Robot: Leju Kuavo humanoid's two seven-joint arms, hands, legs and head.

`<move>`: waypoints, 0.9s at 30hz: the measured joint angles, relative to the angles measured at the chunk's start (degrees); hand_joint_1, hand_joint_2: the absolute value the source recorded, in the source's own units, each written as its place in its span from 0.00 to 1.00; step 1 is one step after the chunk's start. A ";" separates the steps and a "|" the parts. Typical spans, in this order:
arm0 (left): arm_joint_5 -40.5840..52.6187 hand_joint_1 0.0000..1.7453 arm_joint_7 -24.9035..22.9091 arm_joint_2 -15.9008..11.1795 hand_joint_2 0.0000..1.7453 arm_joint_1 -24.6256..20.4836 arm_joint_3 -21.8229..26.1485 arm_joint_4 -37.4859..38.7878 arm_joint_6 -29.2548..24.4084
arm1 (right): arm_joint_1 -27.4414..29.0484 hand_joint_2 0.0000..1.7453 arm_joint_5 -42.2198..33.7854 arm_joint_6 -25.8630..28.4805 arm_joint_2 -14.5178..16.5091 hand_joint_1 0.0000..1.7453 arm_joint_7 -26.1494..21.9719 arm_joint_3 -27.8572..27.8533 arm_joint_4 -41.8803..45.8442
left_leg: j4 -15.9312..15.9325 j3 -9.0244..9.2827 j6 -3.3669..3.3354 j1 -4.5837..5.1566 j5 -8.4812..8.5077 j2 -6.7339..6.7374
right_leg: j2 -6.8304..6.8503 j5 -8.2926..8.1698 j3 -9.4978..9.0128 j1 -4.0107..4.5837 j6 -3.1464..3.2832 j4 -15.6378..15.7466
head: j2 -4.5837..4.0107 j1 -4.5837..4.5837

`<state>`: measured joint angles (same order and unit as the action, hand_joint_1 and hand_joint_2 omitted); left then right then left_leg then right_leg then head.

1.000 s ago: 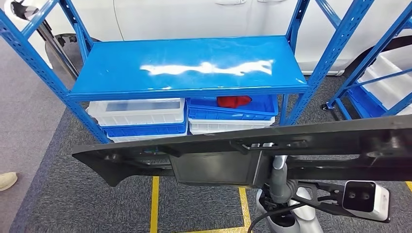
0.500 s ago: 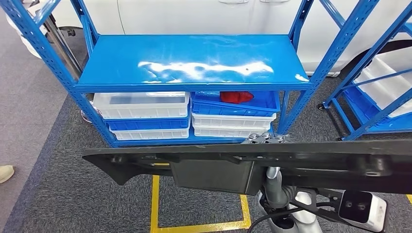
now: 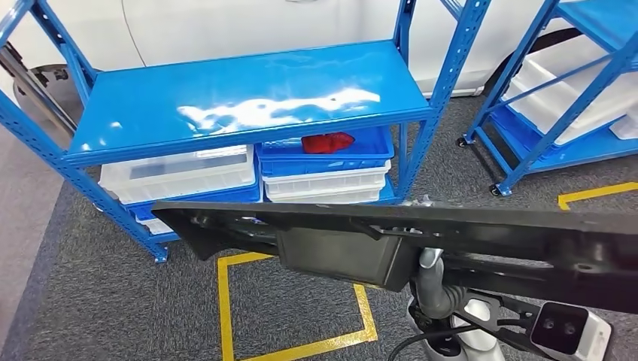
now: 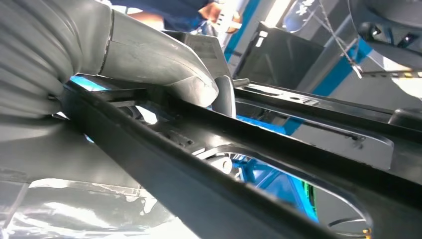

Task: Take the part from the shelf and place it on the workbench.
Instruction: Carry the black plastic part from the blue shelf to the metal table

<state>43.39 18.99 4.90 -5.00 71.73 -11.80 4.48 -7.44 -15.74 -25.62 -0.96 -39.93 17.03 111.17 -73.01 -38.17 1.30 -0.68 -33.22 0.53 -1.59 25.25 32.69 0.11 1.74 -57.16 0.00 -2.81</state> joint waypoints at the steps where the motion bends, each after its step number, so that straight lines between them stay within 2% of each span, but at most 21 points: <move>1: 0.09 0.00 0.07 -0.03 1.00 0.00 0.03 0.00 -0.10 | 0.24 1.00 0.51 -0.39 0.02 1.00 0.00 -0.13 0.40 | 2.83 1.42 -0.01 -0.09 1.87 -0.26 | -0.68 0.05 0.08 -0.04 -0.10 -0.26 | 0.00 0.01; 3: 0.23 0.00 0.08 -0.08 1.00 0.01 0.08 0.00 -0.46 | 0.39 1.00 1.21 -1.20 0.13 1.00 -0.01 -0.45 1.26 | 10.48 5.03 -0.13 -0.41 5.07 -2.58 | -1.96 0.24 0.48 -0.06 -0.53 -0.96 | -0.01 0.01; 4: 0.27 0.00 -0.02 -0.09 1.00 0.03 0.14 0.00 -0.85 | 0.38 1.00 1.38 -1.52 0.23 1.00 -0.02 -0.57 1.61 | 12.97 6.15 -0.22 -0.52 5.72 -3.75 | -2.61 0.23 0.85 -0.08 -0.89 -1.29 | -0.01 0.01; 5: 0.34 0.00 -0.15 -0.09 1.00 0.05 0.20 0.00 -1.41 | 0.38 1.00 1.46 -1.78 0.31 1.00 -0.02 -0.65 1.89 | 14.14 6.61 -0.38 -0.56 5.72 -4.59 | -3.21 0.16 1.25 -0.13 -1.27 -1.51 | -0.02 0.01; 6: 0.46 0.00 -0.41 -0.10 1.00 0.05 0.26 0.00 -2.12 | 0.39 1.00 1.47 -1.95 0.37 1.00 -0.03 -0.68 2.06 | 14.35 6.66 -0.57 -0.49 5.59 -4.57 | -3.81 -0.01 1.59 -0.17 -1.68 -1.60 | -0.02 0.01; 7: 0.66 0.00 -0.75 -0.08 1.00 0.03 0.31 0.00 -2.91 | 0.40 1.00 1.47 -2.07 0.42 1.00 -0.02 -0.72 2.17 | 14.41 6.62 -0.91 -0.51 5.73 -4.00 | -4.42 -0.22 1.80 -0.25 -2.08 -1.53 | -0.01 0.01; 8: 0.89 0.00 -1.09 -0.06 1.00 -0.06 0.32 0.00 -3.60 | 0.40 1.00 1.47 -2.11 0.44 1.00 -0.02 -0.80 2.24 | 14.63 6.66 -1.30 -0.56 5.93 -3.38 | -4.38 -0.13 1.98 -0.27 -2.38 -1.70 | -0.01 0.01; 9: 1.12 0.00 -1.49 -0.04 1.00 -0.14 0.32 0.00 -4.13 | 0.30 1.00 1.49 -2.09 0.46 1.00 -0.02 -0.92 2.31 | 14.89 6.70 -1.70 -0.64 6.16 -2.73 | -3.66 0.47 2.43 -0.21 -2.68 -2.55 | 0.00 0.01; 10: 1.38 0.00 -1.91 -0.04 1.00 -0.19 0.31 0.00 -4.50 | 0.11 1.00 1.55 -2.04 0.50 1.00 -0.02 -1.03 2.35 | 15.15 6.73 -2.04 -0.71 6.37 -2.06 | -2.49 1.70 3.37 -0.21 -2.96 -4.51 | 0.00 0.01; 12: 1.88 0.00 -3.08 -0.15 1.00 -0.04 0.31 0.00 -4.88 | -0.24 1.00 1.90 -1.86 0.62 1.00 -0.03 -1.18 2.42 | 15.27 6.67 -2.38 -0.59 6.47 -0.65 | 0.12 5.40 6.66 -0.41 -3.46 -11.59 | 0.00 0.01; 13: 2.15 0.00 -3.92 -0.23 1.00 0.07 0.31 0.00 -4.96 | -0.33 1.00 2.27 -1.61 0.68 1.00 -0.03 -1.21 2.42 | 15.26 6.63 -2.43 -0.51 6.45 0.12 | 0.70 6.74 8.31 -0.59 -3.69 -15.15 | 0.00 0.01; 14: 2.35 0.00 -4.78 -0.31 1.00 0.15 0.30 0.00 -4.99 | -0.34 1.00 2.70 -1.31 0.72 1.00 -0.03 -1.23 2.42 | 15.25 6.62 -2.45 -0.46 6.42 0.86 | 1.02 7.20 9.26 -0.74 -3.84 -17.28 | 0.00 0.01; 15: 2.54 0.00 -5.60 -0.36 1.00 0.15 0.28 0.00 -5.03 | -0.33 1.00 3.09 -0.92 0.76 1.00 -0.03 -1.25 2.43 | 15.25 6.63 -2.44 -0.45 6.39 1.54 | 1.27 6.57 9.12 -0.83 -3.91 -17.19 | 0.00 0.01; 16: 2.63 0.00 -6.38 -0.39 1.00 0.11 0.27 0.00 -5.09 | -0.34 1.00 3.42 -0.46 0.80 1.00 -0.02 -1.25 2.49 | 15.24 6.69 -2.38 -0.44 6.35 2.16 | 1.64 5.04 7.83 -0.87 -3.86 -14.84 | -0.01 0.01; 17: 2.69 0.00 -7.00 -0.40 1.00 0.07 0.27 0.00 -5.21 | -0.36 1.00 3.58 -0.03 0.85 1.00 -0.02 -1.25 2.64 | 15.24 6.79 -2.28 -0.42 6.28 2.67 | 2.45 3.14 5.70 -0.82 -3.69 -10.97 | -0.01 0.01; 19: 2.63 0.00 -8.01 -0.40 1.00 0.07 0.27 0.00 -5.55 | -0.53 1.00 3.72 0.75 1.01 1.00 -0.02 -1.25 3.08 | 15.17 6.97 -1.85 -0.15 6.04 3.65 | 4.84 0.79 1.83 -0.28 -3.00 -3.58 | -0.02 0.01; 20: 2.58 0.00 -8.42 -0.40 1.00 0.09 0.27 0.00 -5.79 | -0.60 1.00 3.78 1.05 1.11 1.00 -0.02 -1.24 3.31 | 15.14 7.03 -1.55 -0.02 5.94 4.13 | 5.54 0.47 0.98 0.02 -2.60 -1.75 | -0.02 0.01; 21: 2.54 0.00 -8.76 -0.40 1.00 0.11 0.28 0.00 -5.98 | -0.64 1.00 3.86 1.28 1.21 1.00 -0.03 -1.23 3.47 | 15.16 7.09 -1.25 0.09 5.88 4.66 | 5.62 0.57 0.87 0.28 -2.23 -1.13 | -0.02 0.01; 23: 2.51 0.00 -9.21 -0.40 1.00 0.03 0.29 0.00 -6.27 | -0.51 1.00 4.09 1.64 1.35 1.00 -0.03 -1.23 3.66 | 15.22 7.26 -0.66 0.08 5.67 5.47 | 4.38 0.27 1.05 0.17 -1.55 -0.88 | -0.01 0.01; 25: 2.46 0.00 -9.33 -0.38 1.00 -0.06 0.29 0.00 -6.34 | -0.33 1.00 4.32 1.82 1.43 1.00 -0.04 -1.24 3.77 | 13.17 6.53 -0.17 -0.05 4.00 3.76 | 3.24 -0.18 0.87 -0.21 -0.85 -0.27 | -0.01 0.00; 27: 2.34 0.00 -9.33 -0.34 1.00 0.12 0.31 0.00 -6.35 | -0.12 1.00 4.41 1.61 1.65 1.00 -0.05 -1.25 3.84 | 6.66 3.65 0.09 -0.21 0.37 1.01 | 2.02 -0.42 0.78 -0.34 -0.36 0.01 | -0.01 0.00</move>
<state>45.73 9.66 4.56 -4.87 72.04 -11.80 -1.87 -7.56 -11.34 -24.02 0.69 -39.99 15.79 115.01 -66.35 -34.53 1.39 -0.89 -32.85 1.54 0.43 24.83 33.47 -0.23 1.38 -57.16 -0.01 -2.81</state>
